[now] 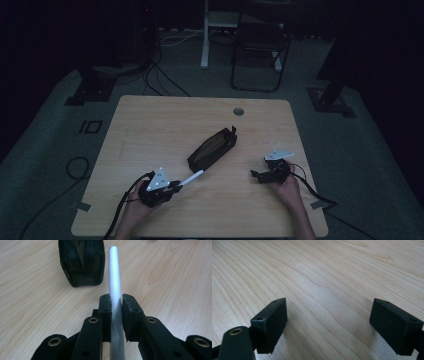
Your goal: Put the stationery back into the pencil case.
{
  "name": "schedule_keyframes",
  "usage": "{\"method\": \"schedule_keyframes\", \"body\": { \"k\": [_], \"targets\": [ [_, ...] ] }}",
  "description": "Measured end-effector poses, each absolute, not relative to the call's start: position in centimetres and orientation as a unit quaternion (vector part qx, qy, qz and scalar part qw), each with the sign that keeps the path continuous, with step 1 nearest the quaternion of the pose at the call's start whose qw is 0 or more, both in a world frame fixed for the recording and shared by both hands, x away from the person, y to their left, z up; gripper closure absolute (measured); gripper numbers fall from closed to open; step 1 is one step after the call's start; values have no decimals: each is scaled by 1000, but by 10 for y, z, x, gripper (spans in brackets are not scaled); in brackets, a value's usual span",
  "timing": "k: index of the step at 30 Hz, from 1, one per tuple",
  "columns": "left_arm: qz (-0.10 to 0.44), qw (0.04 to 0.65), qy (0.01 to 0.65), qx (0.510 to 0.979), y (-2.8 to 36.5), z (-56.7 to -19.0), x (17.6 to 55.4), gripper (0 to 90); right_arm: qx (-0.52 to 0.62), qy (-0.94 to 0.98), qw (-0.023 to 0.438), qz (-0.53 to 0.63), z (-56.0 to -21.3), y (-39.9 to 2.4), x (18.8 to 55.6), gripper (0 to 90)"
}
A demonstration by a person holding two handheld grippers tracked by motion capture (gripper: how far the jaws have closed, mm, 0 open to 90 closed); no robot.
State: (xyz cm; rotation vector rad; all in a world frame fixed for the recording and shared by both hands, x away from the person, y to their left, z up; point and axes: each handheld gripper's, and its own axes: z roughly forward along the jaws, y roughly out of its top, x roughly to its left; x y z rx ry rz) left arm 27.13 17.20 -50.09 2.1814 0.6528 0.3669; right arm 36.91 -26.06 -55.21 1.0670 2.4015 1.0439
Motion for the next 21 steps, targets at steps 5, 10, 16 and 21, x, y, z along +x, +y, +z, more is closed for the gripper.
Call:
{"method": "schedule_keyframes", "body": {
  "k": [5, 10, 16, 21],
  "targets": [
    [144, 404, 258, 866, 173, -499, 274, 790, 373, 839, 156, 365, -552, -261, 369, 142],
    [145, 402, 255, 867, 173, -495, 275, 790, 373, 839, 156, 365, -552, -261, 369, 142],
    [148, 403, 254, 867, 176, -490, 278, 789, 373, 839, 156, 365, -552, -261, 369, 142],
    [152, 408, 257, 863, 178, -485, 280, 789, 373, 839, 156, 365, -552, -261, 369, 142]
  ]
}}
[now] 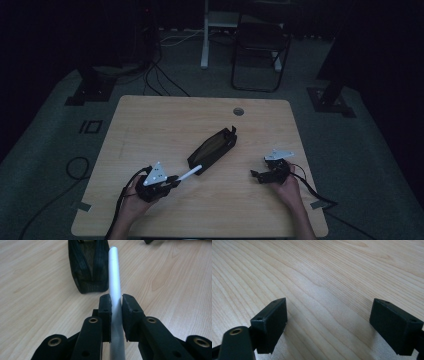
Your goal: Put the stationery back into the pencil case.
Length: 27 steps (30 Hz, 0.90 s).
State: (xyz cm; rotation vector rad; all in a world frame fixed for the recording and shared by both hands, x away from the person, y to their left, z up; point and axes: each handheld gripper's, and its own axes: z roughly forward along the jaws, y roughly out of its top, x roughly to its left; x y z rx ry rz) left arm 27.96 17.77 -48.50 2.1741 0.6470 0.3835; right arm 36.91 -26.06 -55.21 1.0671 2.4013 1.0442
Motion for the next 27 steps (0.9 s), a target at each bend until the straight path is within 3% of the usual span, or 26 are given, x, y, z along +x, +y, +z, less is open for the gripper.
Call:
{"method": "schedule_keyframes", "body": {
  "k": [27],
  "targets": [
    [172, 417, 254, 856, 176, -461, 289, 789, 373, 839, 156, 365, -552, -261, 369, 142]
  ]
}}
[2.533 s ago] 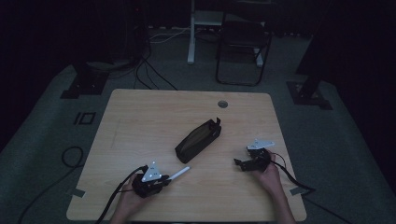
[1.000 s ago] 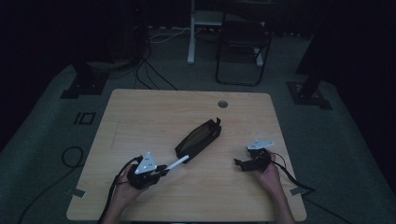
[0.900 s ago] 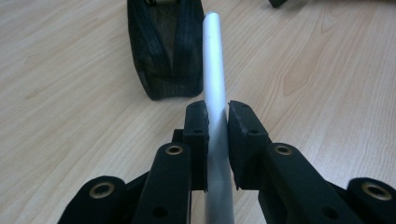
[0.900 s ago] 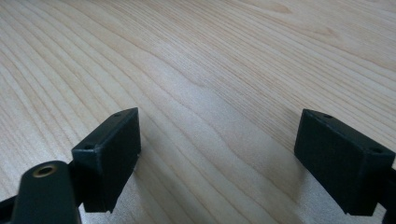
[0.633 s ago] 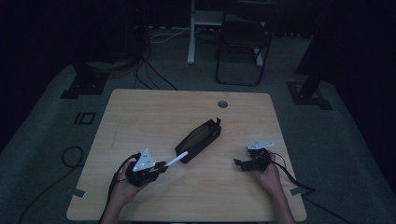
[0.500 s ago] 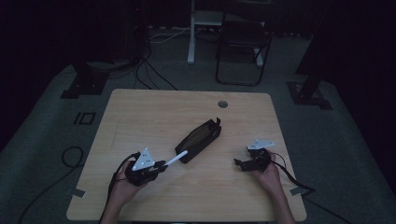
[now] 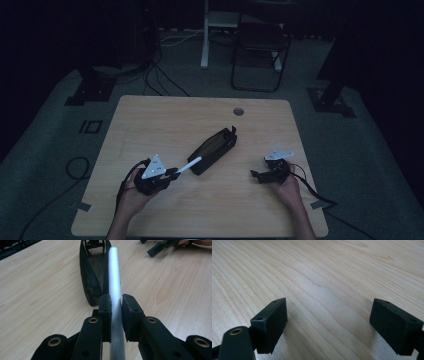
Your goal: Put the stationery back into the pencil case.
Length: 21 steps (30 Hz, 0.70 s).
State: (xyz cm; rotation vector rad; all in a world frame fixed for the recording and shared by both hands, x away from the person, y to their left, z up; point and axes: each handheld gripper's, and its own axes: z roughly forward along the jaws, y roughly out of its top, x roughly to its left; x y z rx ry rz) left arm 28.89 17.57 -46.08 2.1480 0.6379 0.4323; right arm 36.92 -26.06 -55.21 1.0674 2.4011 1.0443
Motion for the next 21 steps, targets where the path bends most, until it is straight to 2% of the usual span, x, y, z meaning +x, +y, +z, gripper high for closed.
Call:
{"method": "schedule_keyframes", "body": {
  "k": [21],
  "targets": [
    [178, 420, 256, 852, 170, -448, 302, 789, 373, 839, 156, 365, -552, -261, 369, 142]
  ]
}}
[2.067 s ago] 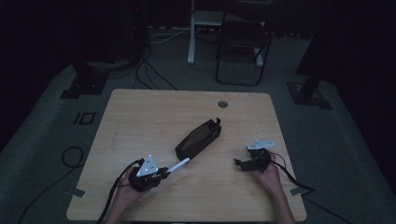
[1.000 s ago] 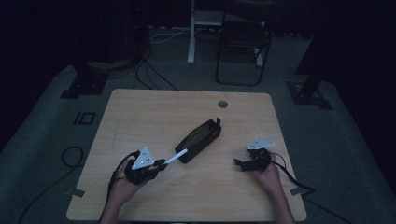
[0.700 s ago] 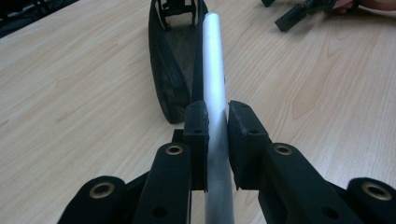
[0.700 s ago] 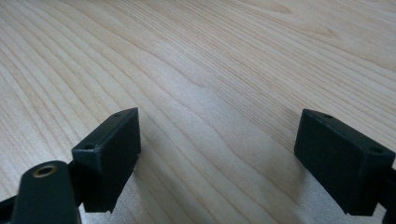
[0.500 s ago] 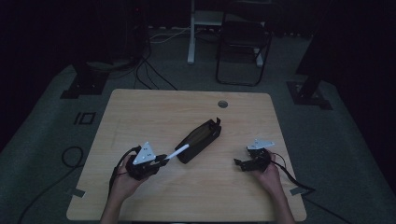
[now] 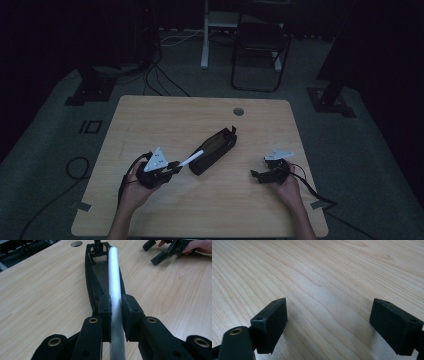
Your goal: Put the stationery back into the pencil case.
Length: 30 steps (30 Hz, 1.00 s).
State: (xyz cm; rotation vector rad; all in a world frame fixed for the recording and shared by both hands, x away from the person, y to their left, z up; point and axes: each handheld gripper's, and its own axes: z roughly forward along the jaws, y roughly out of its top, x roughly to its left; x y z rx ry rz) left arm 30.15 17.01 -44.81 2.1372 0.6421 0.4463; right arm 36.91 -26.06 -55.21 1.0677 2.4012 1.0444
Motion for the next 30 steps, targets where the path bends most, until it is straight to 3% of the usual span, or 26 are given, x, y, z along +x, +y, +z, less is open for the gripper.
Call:
{"method": "schedule_keyframes", "body": {
  "k": [30],
  "targets": [
    [188, 427, 251, 848, 157, -433, 313, 789, 373, 839, 156, 365, -552, -261, 369, 142]
  ]
}}
